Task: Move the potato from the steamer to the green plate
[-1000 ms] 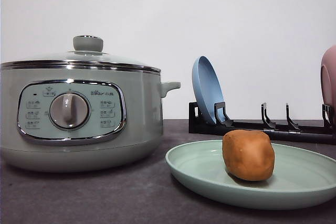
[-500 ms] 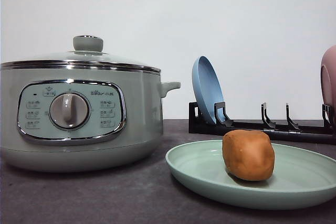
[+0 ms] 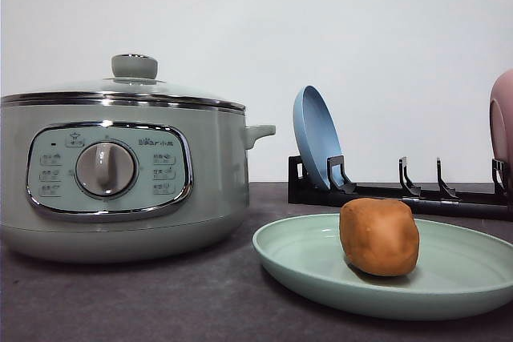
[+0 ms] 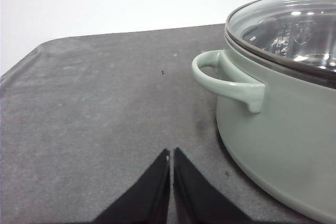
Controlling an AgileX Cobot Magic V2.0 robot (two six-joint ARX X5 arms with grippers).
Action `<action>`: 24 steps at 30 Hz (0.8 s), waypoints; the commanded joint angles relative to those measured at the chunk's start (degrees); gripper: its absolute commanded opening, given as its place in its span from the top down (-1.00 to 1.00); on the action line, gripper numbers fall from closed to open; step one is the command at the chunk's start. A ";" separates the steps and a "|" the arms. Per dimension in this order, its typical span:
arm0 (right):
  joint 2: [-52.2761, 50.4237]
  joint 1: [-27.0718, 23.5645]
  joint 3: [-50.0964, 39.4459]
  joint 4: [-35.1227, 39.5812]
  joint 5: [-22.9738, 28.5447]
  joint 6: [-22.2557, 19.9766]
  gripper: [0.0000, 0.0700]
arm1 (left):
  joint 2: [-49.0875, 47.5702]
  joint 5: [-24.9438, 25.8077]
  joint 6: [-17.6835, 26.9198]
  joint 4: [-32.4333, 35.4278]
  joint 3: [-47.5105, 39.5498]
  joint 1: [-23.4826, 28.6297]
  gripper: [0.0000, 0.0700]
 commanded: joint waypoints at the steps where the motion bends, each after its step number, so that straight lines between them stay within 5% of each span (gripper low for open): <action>1: -0.15 0.13 -0.31 0.42 0.09 -0.24 1.00 | -0.11 -0.11 -0.11 -0.46 -1.18 0.17 0.99; 24: -0.15 0.13 -0.31 0.42 0.09 -0.24 1.00 | -0.11 -0.11 -0.10 -0.46 -1.18 0.15 0.99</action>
